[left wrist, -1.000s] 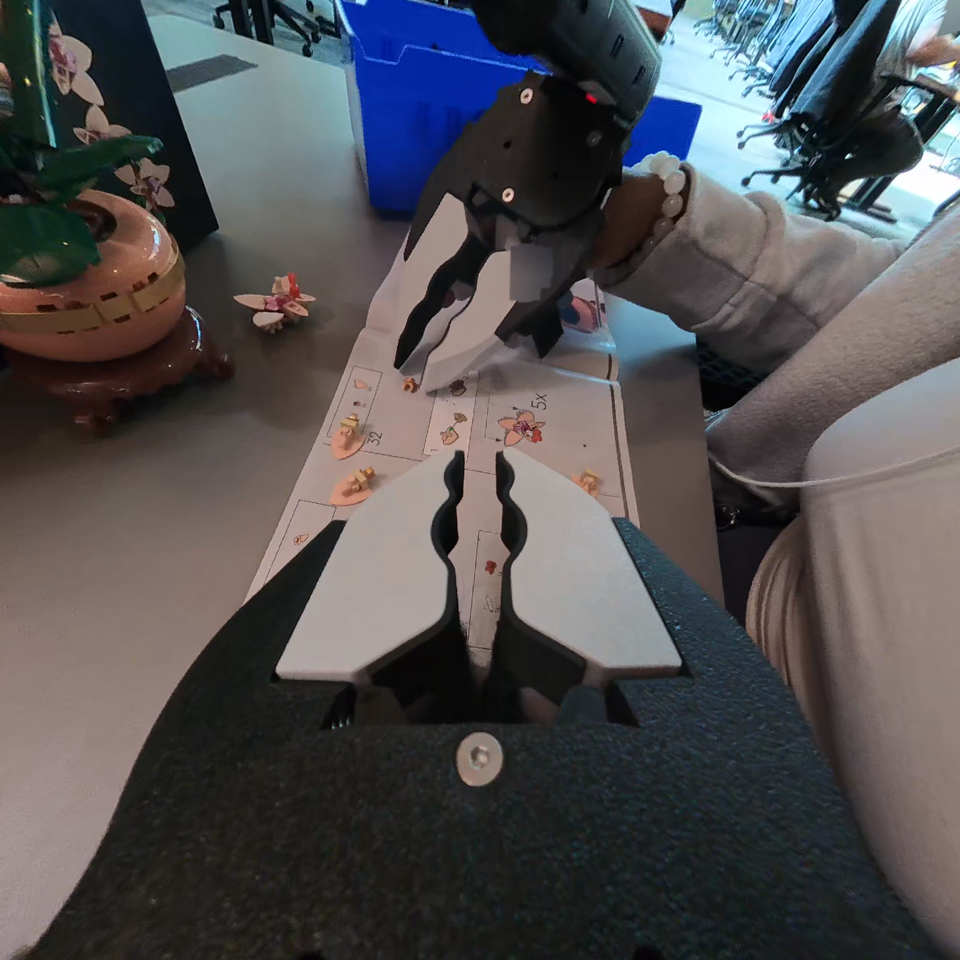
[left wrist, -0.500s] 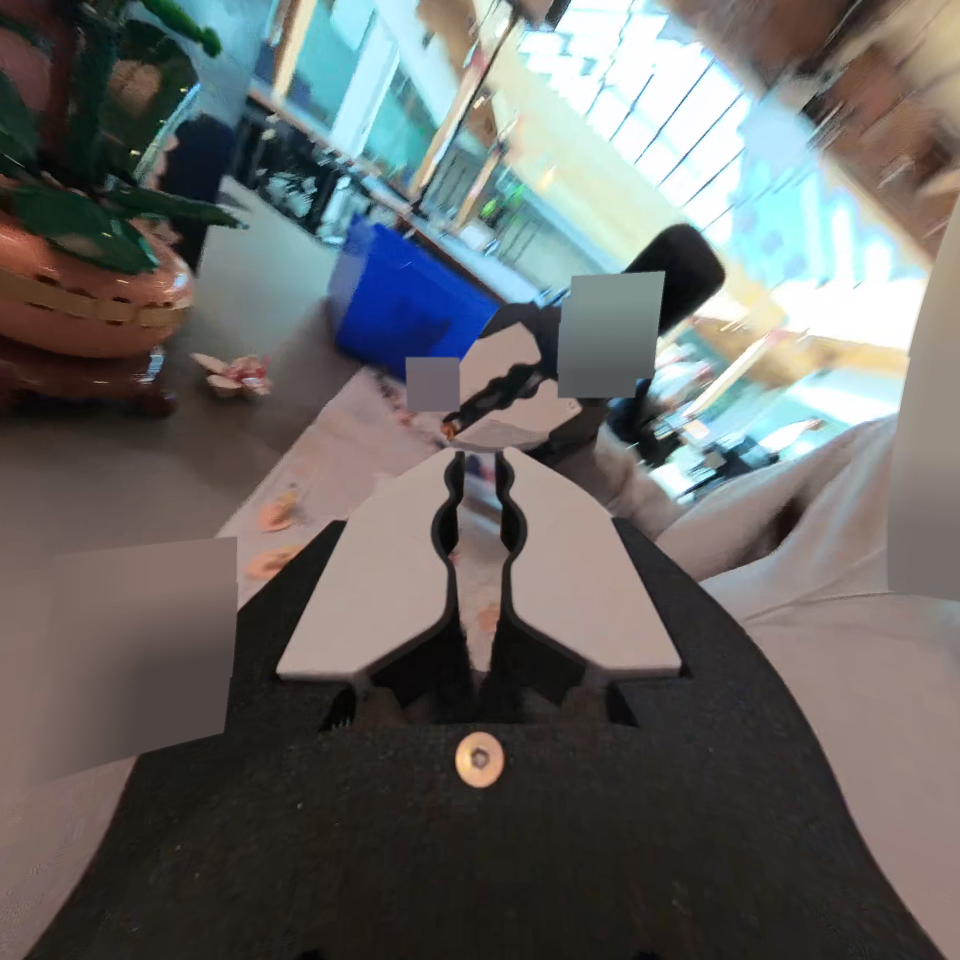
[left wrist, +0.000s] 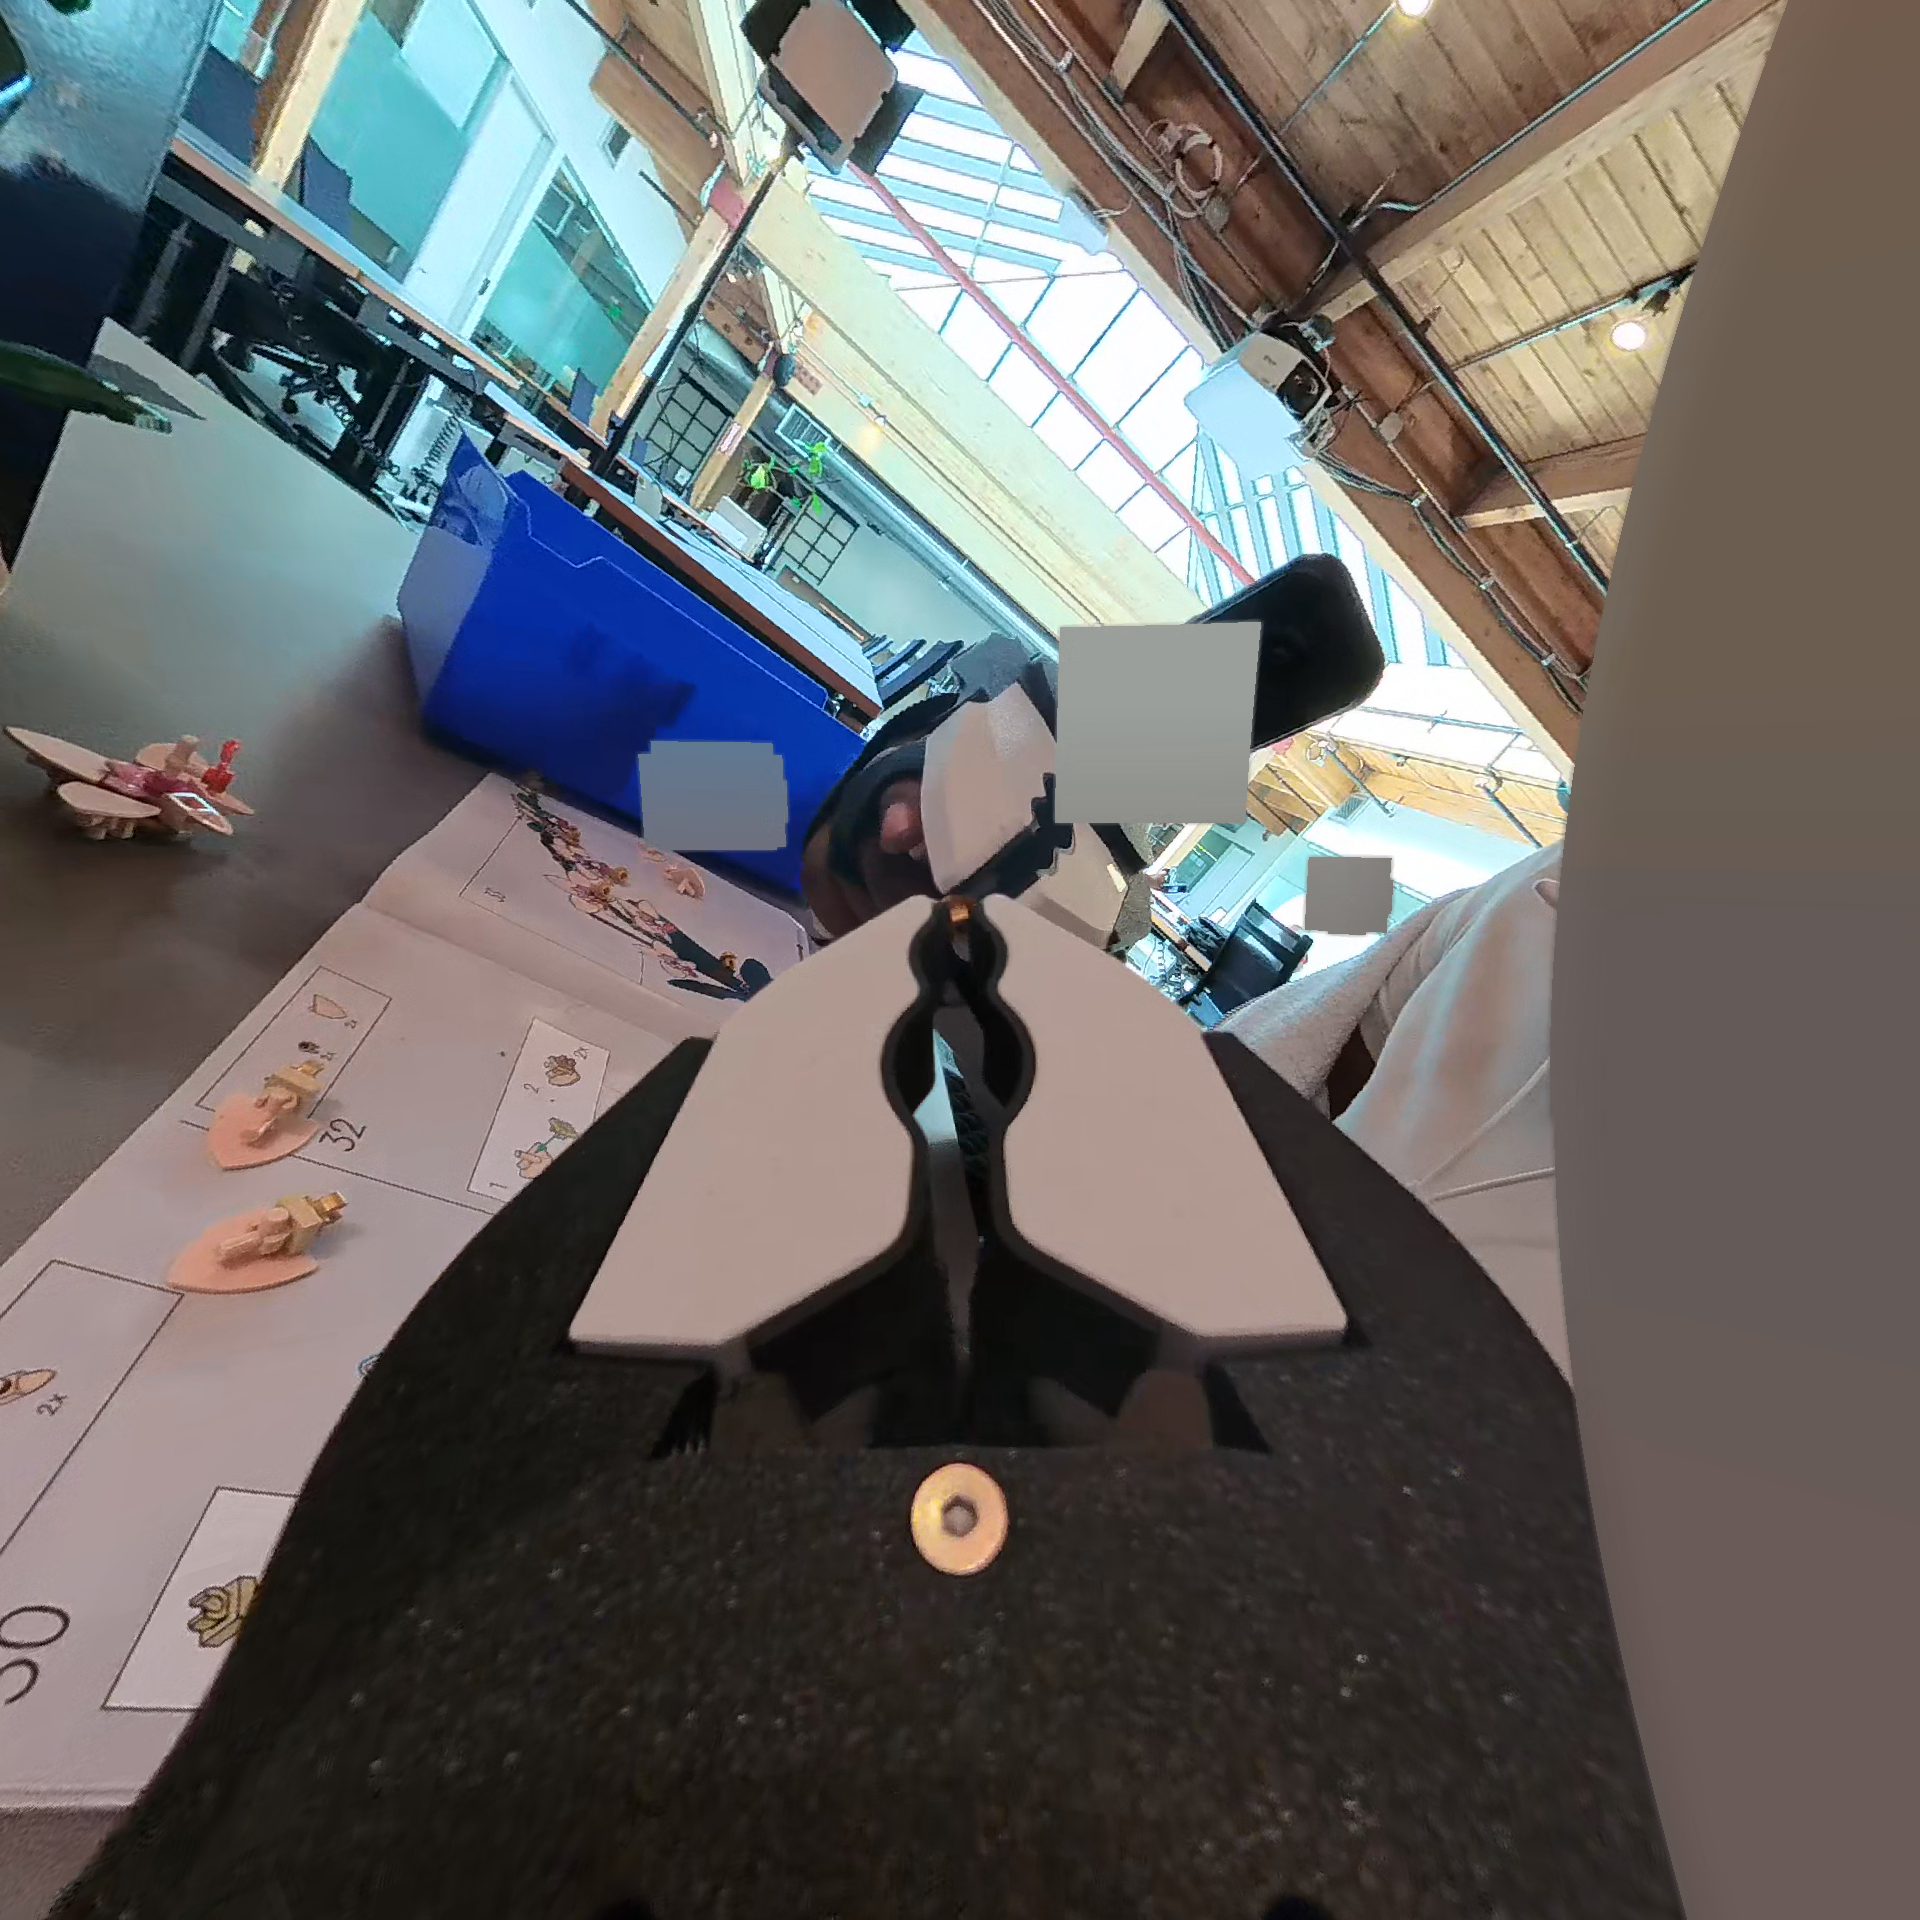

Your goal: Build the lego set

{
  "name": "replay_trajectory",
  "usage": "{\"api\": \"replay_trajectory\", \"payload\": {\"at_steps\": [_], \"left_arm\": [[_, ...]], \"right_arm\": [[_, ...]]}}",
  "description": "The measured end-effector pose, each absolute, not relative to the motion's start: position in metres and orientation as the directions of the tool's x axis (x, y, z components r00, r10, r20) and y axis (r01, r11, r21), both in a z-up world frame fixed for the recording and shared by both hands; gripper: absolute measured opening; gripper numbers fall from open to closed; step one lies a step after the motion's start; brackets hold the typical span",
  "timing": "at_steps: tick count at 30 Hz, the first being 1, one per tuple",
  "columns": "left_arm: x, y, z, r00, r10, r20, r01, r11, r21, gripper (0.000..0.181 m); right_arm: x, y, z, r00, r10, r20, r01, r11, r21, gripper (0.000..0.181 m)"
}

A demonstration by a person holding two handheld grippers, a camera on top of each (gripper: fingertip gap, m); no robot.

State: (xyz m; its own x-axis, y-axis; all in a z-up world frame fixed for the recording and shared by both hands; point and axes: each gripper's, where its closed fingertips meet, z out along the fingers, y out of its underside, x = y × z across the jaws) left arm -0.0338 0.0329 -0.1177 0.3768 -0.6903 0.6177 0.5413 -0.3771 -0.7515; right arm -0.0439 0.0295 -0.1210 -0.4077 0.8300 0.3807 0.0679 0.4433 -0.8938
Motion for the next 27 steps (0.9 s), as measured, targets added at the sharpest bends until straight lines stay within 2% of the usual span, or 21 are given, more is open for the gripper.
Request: {"api": "replay_trajectory", "payload": {"at_steps": [4,10,14,19,24,27], "left_arm": [[-0.034,0.029,-0.116,0.369,-0.715,0.593,0.530,-0.363,-0.766,0.002],[-0.032,0.023,-0.114,0.378,-0.752,0.539,0.496,-0.327,-0.804,0.001],[-0.036,0.026,-0.116,0.382,-0.723,0.575,0.518,-0.348,-0.782,0.002],[-0.044,0.035,-0.114,0.373,-0.668,0.644,0.608,-0.348,-0.714,0.001],[-0.050,0.038,-0.106,0.277,-0.656,0.702,0.721,-0.341,-0.603,0.002],[-0.052,0.040,-0.103,0.210,-0.648,0.732,0.783,-0.337,-0.522,0.002]], "right_arm": [[-0.043,0.026,-0.119,-0.419,0.828,0.373,0.066,0.437,-0.897,0.006],[-0.039,0.024,-0.119,-0.466,0.859,0.212,0.122,0.299,-0.946,0.012],[-0.038,0.022,-0.117,-0.444,0.840,0.313,0.074,0.382,-0.921,0.012],[-0.046,0.030,-0.115,-0.300,0.785,0.542,0.081,0.587,-0.806,0.011],[-0.053,0.037,-0.110,-0.201,0.803,0.561,0.105,0.587,-0.803,0.008],[-0.057,0.038,-0.109,-0.163,0.807,0.568,0.107,0.587,-0.803,0.013]]}}
